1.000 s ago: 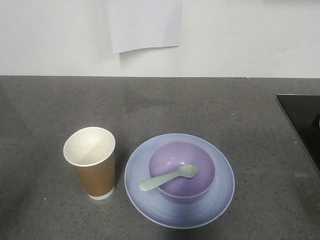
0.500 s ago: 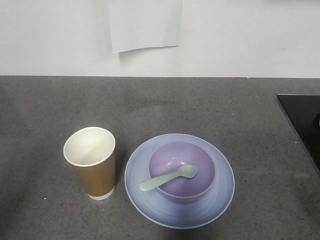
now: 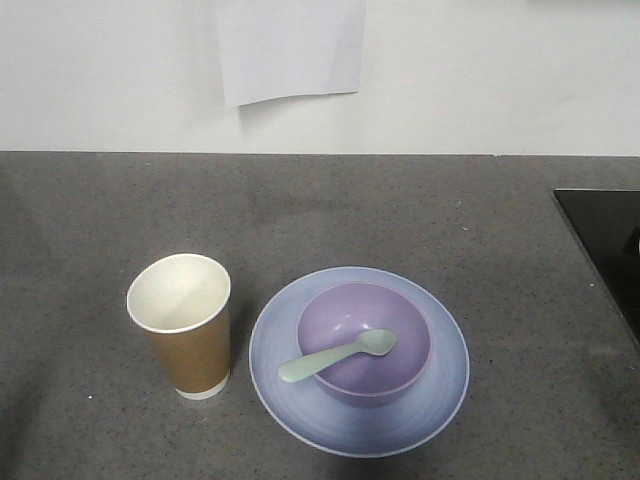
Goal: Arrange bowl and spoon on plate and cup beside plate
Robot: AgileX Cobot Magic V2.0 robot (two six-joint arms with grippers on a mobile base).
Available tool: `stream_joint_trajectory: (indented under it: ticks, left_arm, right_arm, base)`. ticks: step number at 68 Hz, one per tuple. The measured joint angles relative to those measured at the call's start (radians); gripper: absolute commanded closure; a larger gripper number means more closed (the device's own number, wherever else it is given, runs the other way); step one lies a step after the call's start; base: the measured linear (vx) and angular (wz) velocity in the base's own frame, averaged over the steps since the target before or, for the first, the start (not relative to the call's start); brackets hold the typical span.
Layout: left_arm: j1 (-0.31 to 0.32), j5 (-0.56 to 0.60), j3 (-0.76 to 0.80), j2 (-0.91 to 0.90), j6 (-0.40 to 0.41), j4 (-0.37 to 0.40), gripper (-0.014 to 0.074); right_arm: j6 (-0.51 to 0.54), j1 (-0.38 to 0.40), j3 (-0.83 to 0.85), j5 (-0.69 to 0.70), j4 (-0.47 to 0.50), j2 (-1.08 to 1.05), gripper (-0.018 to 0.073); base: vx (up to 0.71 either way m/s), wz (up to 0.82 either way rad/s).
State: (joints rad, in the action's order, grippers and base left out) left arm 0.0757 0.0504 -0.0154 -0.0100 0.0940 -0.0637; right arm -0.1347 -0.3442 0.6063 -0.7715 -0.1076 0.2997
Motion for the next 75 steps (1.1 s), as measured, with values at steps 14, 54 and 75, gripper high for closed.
stream_joint_trajectory:
  ticks: [14,54,75]
  left_arm:
    - [0.0,0.019,-0.01,0.0,0.0,-0.004,0.0604]
    - [0.0,-0.018,-0.01,0.0,-0.001,-0.006,0.0604]
    - [0.0,-0.018,-0.01,0.0,0.0,-0.006,0.0604]
  right_arm:
    - [0.0,0.0,0.0,0.0,0.0,0.0,0.057]
    - [0.0,0.0,0.0,0.0,0.0,0.0,0.057]
    - [0.0,0.0,0.0,0.0,0.0,0.0,0.057]
  base:
    - [0.0,0.0]
    - [0.0,0.0]
    - [0.0,0.0]
